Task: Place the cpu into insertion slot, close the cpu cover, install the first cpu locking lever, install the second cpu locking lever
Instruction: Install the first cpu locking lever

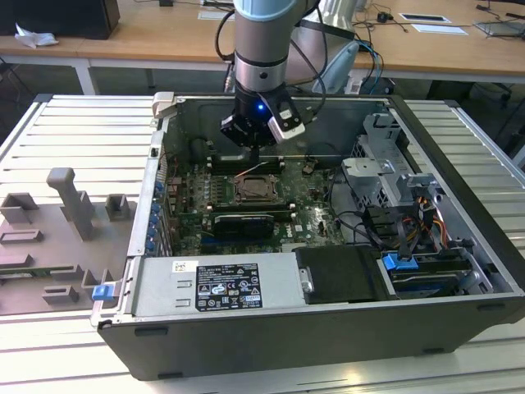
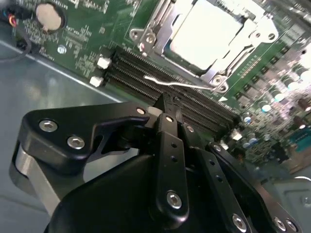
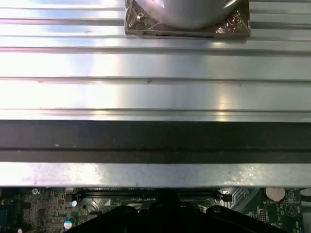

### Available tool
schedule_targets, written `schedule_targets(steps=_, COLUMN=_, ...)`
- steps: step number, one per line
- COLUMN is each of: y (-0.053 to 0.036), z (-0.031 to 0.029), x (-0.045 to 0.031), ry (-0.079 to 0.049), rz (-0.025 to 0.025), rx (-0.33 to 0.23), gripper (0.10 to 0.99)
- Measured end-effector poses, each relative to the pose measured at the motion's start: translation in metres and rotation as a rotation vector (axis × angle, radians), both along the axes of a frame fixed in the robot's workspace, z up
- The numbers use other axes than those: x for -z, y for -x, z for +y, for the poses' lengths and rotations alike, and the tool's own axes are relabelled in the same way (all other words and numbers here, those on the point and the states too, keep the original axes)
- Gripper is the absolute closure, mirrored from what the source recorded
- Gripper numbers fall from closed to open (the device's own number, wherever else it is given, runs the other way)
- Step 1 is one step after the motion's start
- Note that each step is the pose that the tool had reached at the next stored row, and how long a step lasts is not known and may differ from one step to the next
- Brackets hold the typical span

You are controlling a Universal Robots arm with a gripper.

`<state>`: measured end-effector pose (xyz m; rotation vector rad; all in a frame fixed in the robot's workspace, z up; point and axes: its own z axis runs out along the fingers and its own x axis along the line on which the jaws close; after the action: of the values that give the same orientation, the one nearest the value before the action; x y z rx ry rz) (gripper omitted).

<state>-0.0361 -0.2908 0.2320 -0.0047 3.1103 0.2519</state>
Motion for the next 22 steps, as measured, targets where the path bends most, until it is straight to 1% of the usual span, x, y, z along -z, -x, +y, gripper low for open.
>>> schedule_targets(steps=3, y=-0.0002, z=-0.0002, x=0.0006, ry=0.0, rz=-0.0007, rx=-0.008, gripper=0.98)
schedule_targets(steps=6, y=-0.0016, z=-0.0026, x=0.002, ry=0.0, rz=-0.001, rx=-0.016, gripper=0.98)
schedule_targets(steps=14, y=-0.0077, z=-0.0027, x=0.0049, ry=0.0, rz=-0.001, rx=-0.016, gripper=0.98)
schedule_targets(steps=22, y=-0.011, z=-0.0027, x=0.0107, ry=0.01, rz=-0.0009, rx=-0.016, gripper=0.98)
